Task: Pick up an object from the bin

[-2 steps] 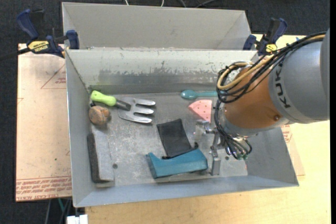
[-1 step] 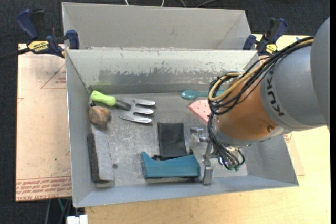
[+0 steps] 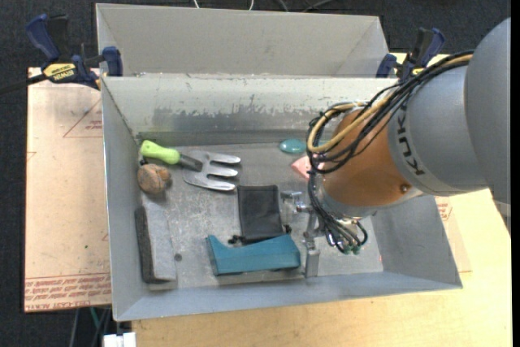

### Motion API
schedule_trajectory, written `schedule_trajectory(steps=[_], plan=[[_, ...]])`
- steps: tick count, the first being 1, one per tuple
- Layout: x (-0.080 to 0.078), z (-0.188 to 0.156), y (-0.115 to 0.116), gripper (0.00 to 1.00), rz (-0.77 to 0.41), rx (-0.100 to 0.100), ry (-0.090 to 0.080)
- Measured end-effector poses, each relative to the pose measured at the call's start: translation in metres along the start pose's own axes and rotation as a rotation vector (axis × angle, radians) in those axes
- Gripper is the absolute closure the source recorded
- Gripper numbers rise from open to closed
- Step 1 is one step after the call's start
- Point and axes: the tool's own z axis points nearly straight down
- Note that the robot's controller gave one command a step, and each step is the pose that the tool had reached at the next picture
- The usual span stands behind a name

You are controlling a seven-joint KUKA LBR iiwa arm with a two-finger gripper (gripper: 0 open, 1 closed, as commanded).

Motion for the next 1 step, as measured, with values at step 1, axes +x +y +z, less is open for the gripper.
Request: schedule_trajectory(steps=[1], plan=[[-0.0007,-0.0002,0.0409,0.0,0.025,0.0,-0.005]])
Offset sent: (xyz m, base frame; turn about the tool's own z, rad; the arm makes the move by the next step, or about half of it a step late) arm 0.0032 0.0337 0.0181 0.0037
